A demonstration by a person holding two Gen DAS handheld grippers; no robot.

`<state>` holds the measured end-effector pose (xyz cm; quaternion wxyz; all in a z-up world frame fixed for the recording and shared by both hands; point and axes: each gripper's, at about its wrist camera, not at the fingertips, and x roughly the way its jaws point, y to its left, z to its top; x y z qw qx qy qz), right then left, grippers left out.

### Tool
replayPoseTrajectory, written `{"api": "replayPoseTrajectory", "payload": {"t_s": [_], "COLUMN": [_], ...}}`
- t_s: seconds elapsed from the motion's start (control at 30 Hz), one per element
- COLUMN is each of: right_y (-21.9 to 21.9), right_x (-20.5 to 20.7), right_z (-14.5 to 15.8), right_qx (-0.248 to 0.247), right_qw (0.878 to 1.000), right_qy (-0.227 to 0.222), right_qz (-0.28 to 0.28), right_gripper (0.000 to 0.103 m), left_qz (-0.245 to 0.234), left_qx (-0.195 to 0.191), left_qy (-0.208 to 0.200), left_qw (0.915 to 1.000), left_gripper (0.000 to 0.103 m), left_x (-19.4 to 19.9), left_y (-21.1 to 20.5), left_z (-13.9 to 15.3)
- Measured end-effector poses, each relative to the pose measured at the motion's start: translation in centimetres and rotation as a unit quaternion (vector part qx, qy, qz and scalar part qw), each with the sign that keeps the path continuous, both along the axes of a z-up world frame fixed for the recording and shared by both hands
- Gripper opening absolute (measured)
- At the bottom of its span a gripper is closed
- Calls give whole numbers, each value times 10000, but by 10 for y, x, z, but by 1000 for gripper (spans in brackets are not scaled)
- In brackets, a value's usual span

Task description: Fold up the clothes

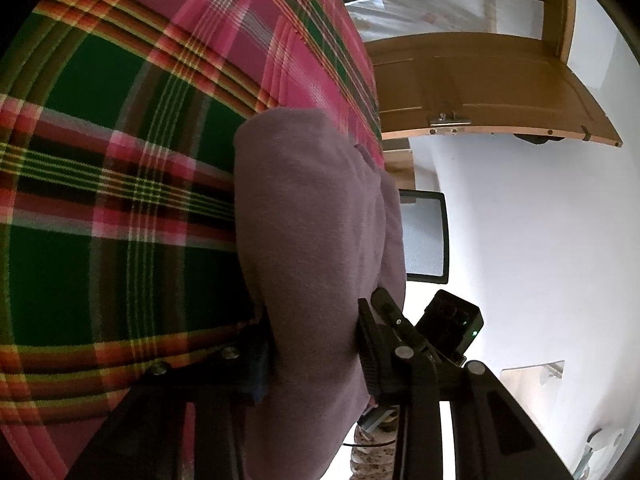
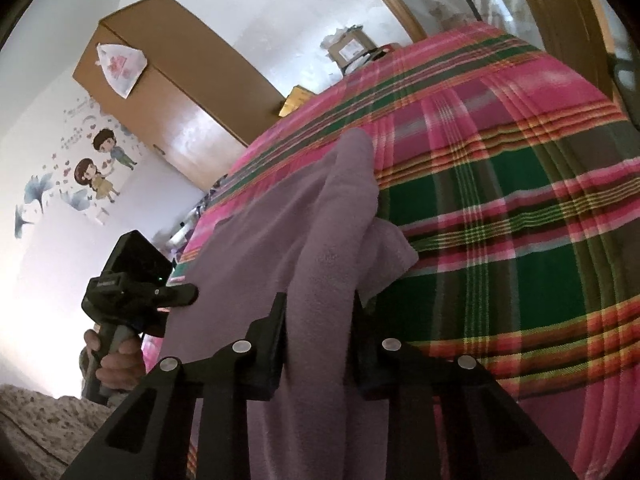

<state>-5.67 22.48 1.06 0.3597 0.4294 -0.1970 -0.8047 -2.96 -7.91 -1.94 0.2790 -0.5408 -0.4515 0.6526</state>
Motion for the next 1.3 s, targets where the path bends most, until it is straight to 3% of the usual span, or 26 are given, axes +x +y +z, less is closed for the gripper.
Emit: {"api": "replayPoseTrajectory", "payload": {"t_s": [0.43, 1.3], "right_y": [-8, -86], "right_x": [0, -21], "right_z": [9, 25], "right_qx": [-144, -152], "right_qw": [9998, 9997], "right_qy": [77, 89], "right_qz": [-78, 172], "right_gripper": [26, 26], "left_qz": [78, 459], "left_qx": [12, -159], "left_qy": [218, 399], "left_qw": [9997, 9980], "left_gripper": [35, 35], "left_x": [-8, -25], "left_y": [-6, -81], "left_z": [15, 35]}}
